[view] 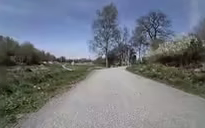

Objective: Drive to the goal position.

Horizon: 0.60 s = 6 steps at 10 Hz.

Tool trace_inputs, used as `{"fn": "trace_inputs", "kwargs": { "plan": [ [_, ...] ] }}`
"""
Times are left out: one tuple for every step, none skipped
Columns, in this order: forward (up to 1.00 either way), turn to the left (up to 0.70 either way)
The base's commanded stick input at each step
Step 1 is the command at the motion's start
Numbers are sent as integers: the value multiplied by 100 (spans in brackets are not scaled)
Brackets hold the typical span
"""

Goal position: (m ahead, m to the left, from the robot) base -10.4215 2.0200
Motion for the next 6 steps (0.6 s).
{"fn": "trace_inputs", "kwargs": {
  "plan": [
    [0,0],
    [0,0],
    [0,-76],
    [0,-85],
    [0,-85],
    [0,-85]
  ]
}}
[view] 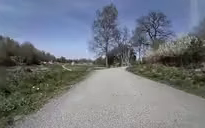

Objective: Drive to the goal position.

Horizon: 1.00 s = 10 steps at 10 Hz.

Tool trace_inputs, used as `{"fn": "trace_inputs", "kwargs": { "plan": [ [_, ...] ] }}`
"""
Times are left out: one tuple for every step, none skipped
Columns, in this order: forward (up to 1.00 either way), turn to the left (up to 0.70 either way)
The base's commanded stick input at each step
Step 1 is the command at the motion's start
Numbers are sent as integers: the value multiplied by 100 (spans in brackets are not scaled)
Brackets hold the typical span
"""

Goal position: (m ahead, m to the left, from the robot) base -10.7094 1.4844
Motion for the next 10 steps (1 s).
{"fn": "trace_inputs", "kwargs": {
  "plan": [
    [0,-85],
    [0,-85],
    [0,-85],
    [0,-85],
    [0,-85],
    [0,-85],
    [0,-85],
    [0,-85],
    [0,-85],
    [0,-85]
  ]
}}
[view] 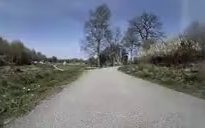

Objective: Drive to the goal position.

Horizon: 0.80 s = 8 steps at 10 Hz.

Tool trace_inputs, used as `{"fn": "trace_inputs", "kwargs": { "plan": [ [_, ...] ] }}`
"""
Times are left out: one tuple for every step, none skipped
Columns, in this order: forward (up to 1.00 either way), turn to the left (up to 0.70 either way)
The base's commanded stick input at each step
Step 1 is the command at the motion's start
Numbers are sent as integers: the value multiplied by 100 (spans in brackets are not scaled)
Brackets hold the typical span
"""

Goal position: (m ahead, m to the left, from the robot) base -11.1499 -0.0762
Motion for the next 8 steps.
{"fn": "trace_inputs", "kwargs": {
  "plan": [
    [0,-85],
    [0,-85],
    [0,-85],
    [0,-85],
    [0,-85],
    [0,-85],
    [0,-85],
    [0,-85]
  ]
}}
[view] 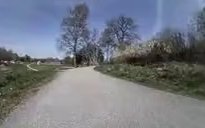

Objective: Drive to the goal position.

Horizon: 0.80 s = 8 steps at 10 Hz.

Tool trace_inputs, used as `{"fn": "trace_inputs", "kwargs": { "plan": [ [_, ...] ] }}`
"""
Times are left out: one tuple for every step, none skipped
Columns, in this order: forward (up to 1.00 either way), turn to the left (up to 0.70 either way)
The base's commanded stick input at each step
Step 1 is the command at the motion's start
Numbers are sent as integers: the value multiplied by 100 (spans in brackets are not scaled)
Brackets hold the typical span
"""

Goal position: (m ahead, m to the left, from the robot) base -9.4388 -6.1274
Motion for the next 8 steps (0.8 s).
{"fn": "trace_inputs", "kwargs": {
  "plan": [
    [0,-85],
    [0,-85],
    [0,-85],
    [0,-85],
    [0,-85],
    [0,-85],
    [0,-85],
    [0,-85]
  ]
}}
